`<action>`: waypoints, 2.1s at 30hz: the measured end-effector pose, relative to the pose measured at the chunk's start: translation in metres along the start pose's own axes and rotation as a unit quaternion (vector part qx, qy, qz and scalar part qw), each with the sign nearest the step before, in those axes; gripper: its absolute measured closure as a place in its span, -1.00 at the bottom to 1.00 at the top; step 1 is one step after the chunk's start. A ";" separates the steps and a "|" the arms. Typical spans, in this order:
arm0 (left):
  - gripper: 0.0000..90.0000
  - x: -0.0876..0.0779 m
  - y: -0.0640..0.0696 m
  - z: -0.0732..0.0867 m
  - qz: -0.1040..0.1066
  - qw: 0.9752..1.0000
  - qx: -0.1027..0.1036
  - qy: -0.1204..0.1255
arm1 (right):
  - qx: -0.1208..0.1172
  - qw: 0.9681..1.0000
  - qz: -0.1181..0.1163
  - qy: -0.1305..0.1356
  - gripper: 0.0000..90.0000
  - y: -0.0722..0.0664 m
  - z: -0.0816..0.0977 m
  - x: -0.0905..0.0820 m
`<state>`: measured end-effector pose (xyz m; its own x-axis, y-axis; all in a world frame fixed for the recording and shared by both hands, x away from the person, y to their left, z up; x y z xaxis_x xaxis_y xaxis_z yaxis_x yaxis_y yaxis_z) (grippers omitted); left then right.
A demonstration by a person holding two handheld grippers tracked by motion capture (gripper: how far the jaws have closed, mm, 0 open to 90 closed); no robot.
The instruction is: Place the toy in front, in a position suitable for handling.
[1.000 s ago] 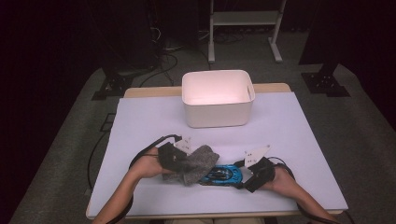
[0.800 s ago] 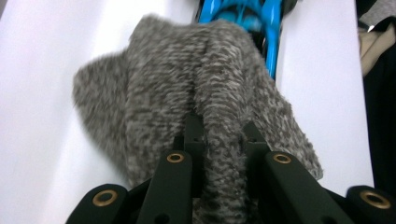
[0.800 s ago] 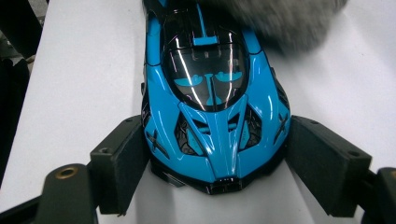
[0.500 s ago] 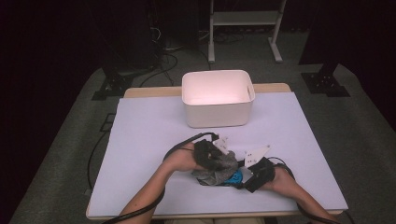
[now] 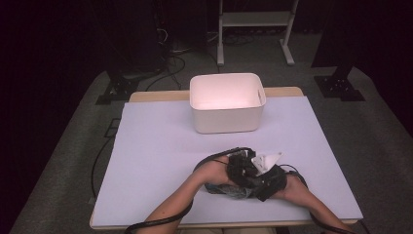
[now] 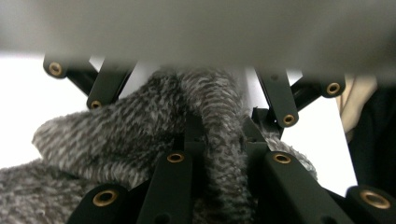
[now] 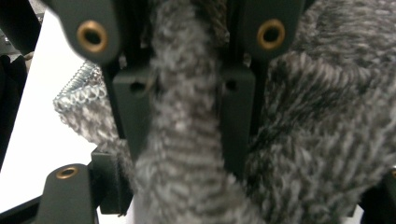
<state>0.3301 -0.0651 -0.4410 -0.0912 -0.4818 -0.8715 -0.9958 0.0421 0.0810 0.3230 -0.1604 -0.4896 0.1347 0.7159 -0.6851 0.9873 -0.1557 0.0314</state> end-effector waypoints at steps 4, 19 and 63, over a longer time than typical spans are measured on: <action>0.74 -0.010 0.003 0.011 -0.006 1.000 -0.006 -0.002 | -0.014 1.000 -0.004 -0.004 -0.52 0.002 0.001 -0.001; 0.74 -0.074 0.011 0.060 -0.047 0.998 -0.030 0.039 | -0.018 1.000 0.001 -0.006 -0.50 0.003 0.002 -0.001; 0.54 -0.080 0.009 0.097 -0.031 0.992 -0.079 0.089 | -0.010 1.000 -0.003 -0.004 -0.52 0.003 0.001 -0.001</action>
<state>0.3283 0.0591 -0.4178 -0.0138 -0.6267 -0.7791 -0.9854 -0.1238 0.1170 0.3259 -0.1622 -0.4897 0.1281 0.7117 -0.6907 0.9896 -0.1375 0.0419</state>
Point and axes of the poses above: each handheld gripper's, and its own axes: x roughly forward along the jaws, z roughly out of its underside, y roughly to its right, the point moved 4 cm from there along x, roughly forward along the jaws, and after that the axes turned 6 degrees about -x, right-handed, at the moved point
